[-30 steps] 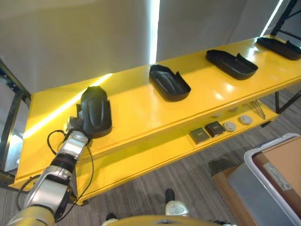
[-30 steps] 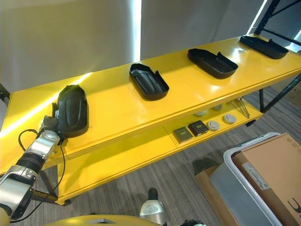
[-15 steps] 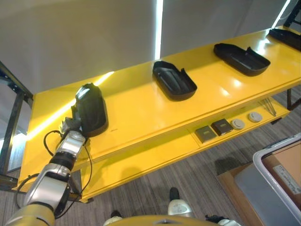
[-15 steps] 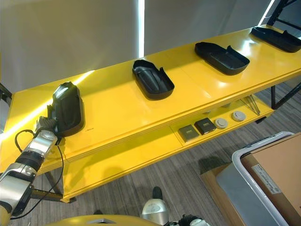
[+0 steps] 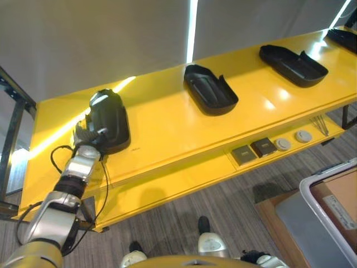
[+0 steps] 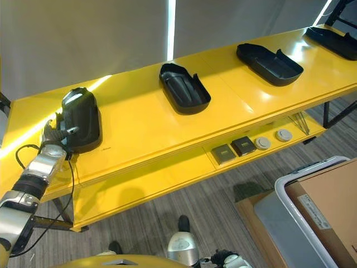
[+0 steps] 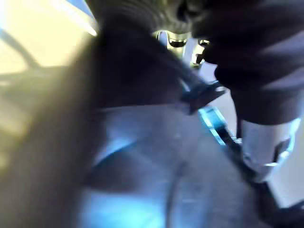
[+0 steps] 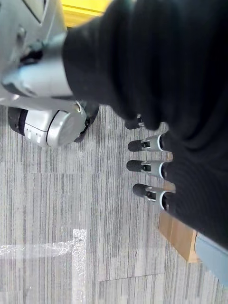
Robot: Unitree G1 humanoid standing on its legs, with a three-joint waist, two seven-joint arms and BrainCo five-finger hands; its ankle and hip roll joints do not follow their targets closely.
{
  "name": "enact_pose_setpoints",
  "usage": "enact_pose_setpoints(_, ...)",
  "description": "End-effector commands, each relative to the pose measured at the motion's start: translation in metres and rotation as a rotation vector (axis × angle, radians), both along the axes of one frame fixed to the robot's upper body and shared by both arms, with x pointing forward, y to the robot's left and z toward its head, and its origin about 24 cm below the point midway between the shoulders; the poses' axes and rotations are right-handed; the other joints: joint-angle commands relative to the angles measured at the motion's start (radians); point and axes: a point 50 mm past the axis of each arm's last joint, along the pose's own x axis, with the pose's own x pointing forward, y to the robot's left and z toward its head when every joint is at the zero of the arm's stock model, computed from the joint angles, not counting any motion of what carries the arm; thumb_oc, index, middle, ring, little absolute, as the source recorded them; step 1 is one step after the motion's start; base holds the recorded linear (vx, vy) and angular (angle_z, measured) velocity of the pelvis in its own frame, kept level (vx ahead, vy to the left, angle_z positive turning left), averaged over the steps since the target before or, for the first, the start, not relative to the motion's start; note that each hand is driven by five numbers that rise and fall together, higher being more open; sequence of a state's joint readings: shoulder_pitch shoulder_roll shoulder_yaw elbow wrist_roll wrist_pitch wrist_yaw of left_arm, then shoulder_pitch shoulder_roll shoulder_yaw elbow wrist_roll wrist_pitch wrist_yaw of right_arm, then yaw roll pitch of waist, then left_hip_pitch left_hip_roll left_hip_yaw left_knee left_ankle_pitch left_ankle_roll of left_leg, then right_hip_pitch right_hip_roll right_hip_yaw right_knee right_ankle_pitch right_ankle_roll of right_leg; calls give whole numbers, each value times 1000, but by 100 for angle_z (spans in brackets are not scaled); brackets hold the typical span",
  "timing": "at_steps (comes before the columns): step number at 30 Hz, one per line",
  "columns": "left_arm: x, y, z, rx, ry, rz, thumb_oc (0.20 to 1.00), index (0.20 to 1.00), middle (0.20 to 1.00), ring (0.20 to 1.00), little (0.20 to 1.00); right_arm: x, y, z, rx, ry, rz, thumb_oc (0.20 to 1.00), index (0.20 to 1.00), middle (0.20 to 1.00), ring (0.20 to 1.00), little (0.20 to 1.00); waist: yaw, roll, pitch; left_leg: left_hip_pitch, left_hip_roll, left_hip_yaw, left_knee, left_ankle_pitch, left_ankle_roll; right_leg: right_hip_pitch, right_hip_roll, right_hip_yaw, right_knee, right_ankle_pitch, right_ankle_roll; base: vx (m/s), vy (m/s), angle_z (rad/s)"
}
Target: Move parts from the plastic box to the shelf.
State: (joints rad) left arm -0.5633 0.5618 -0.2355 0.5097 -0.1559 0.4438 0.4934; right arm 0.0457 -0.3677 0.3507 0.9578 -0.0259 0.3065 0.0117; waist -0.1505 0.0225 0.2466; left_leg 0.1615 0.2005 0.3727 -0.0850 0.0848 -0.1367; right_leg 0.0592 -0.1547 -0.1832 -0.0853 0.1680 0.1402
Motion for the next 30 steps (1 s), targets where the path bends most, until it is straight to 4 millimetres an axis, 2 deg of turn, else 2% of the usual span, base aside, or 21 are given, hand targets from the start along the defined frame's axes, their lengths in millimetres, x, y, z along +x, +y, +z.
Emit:
enact_pose_setpoints(1, 9, 17, 71, 112, -283, 7, 1000, 1000, 1000, 1000, 1000, 5, 2, 0, 2, -20, 1, 1000, 1000, 1000, 1000, 1000, 15, 9, 25, -32, -13, 9, 104, -75, 39, 69, 4, -31, 58, -168, -17, -2, 0, 13)
enact_pose_setpoints(3, 3, 18, 91, 138, -375, -11, 1000, 1000, 1000, 1000, 1000, 3, 3, -1, 6, -18, -8, 1000, 1000, 1000, 1000, 1000, 27, 9, 22, -30, -14, 2, 101, -74, 39, 76, 3, -38, 52, -168, -17, 13, 2, 17)
enact_pose_setpoints(5, -12, 20, 122, 181, -515, -35, 1000, 1000, 1000, 1000, 1000, -1, 4, -2, 11, -14, -26, 1000, 1000, 1000, 1000, 1000, 48, 7, 17, -28, -16, -9, 96, -73, 39, 86, 1, -51, 48, -167, -16, 0, 2, 8)
enact_pose_setpoints(8, -26, 22, 139, 216, -600, -65, 1000, 1000, 1000, 1000, 1000, -4, 6, -3, 16, -12, -40, 1000, 1000, 1000, 1000, 1000, 65, 5, 13, -34, -16, -5, 92, -58, 46, 86, 0, -69, 42, -155, -22, -17, -1, 15)
enact_pose_setpoints(10, -36, 16, 151, 171, -671, -200, 1000, 1000, 1000, 1000, 1000, -7, 8, -5, 20, -10, -51, 1000, 1000, 1000, 1000, 1000, 79, 3, 9, -32, -17, -9, 87, -58, 46, 93, -1, -78, 36, -155, -21, 23, 12, 12)
enact_pose_setpoints(12, -41, 1, 153, 59, -662, -417, 1000, 1000, 1000, 1000, 1000, -8, 8, -4, 19, -8, -54, 1000, 1000, 1000, 1000, 1000, 89, 3, 6, -31, -20, -12, 84, -59, 46, 97, -1, -84, 32, -154, -19, 18, 27, 8)
enact_pose_setpoints(13, -49, -26, 148, -58, -603, -700, 1000, 1000, 1000, 1000, 1000, -9, 8, -4, 16, -9, -55, 1000, 1000, 1000, 1000, 1000, 99, 6, 7, -30, -22, -14, 80, -60, 46, 99, -3, -91, 27, -150, -14, 11, 40, 8)
enact_pose_setpoints(16, -62, -47, 134, -135, -512, -898, 1000, 1000, 1000, 1000, 1000, -9, 7, -4, 10, -10, -57, 1000, 1000, 1000, 1000, 1000, 110, 11, 8, -25, -27, -17, 73, -59, 46, 103, -5, -99, 22, -145, -8, 26, 54, 6)
enact_pose_setpoints(17, -71, -62, 115, -229, -409, -1018, 740, 740, 740, 740, 740, -12, 8, -5, 7, -9, -58, 1000, 1000, 1000, 1000, 1000, 119, 15, 7, -25, -33, -23, 67, -60, 47, 104, -6, -103, 20, -143, -4, 70, 90, 6)
enact_pose_setpoints(18, -77, -72, 93, -327, -323, -1100, 200, 200, 200, 200, 200, -14, 5, -5, 0, -6, -51, 1000, 1000, 1000, 1000, 1000, 125, 19, 5, -29, -37, -30, 67, -60, 49, 101, -7, -101, 22, -141, 0, 64, 83, 4)
enact_pose_setpoints(23, -92, -89, 53, -504, -224, -1210, 200, 200, 200, 200, 200, -11, -5, -1, -21, -9, -36, 1000, 1000, 1000, 1000, 1000, 137, 28, 19, -60, -41, -41, 77, -61, 53, 74, -11, -99, 32, -138, 1, -1, 52, 0)
enact_pose_setpoints(29, -102, -98, 23, -647, -160, -1182, 200, 200, 200, 200, 200, -1, -12, 4, -38, -42, -36, 1000, 1000, 1000, 1000, 1000, 144, 38, 45, -92, -47, -45, 80, -59, 58, 42, -18, -99, 38, -130, 0, -51, 42, 4)
enact_pose_setpoints(30, -104, -98, 16, -677, -151, -1168, 200, 200, 200, 200, 200, 0, -13, 4, -44, -46, -35, 1000, 1000, 1000, 1000, 1000, 147, 42, 50, -85, -50, -56, 78, -73, 53, 49, -21, -97, 37, -138, 8, 5, 45, 4)
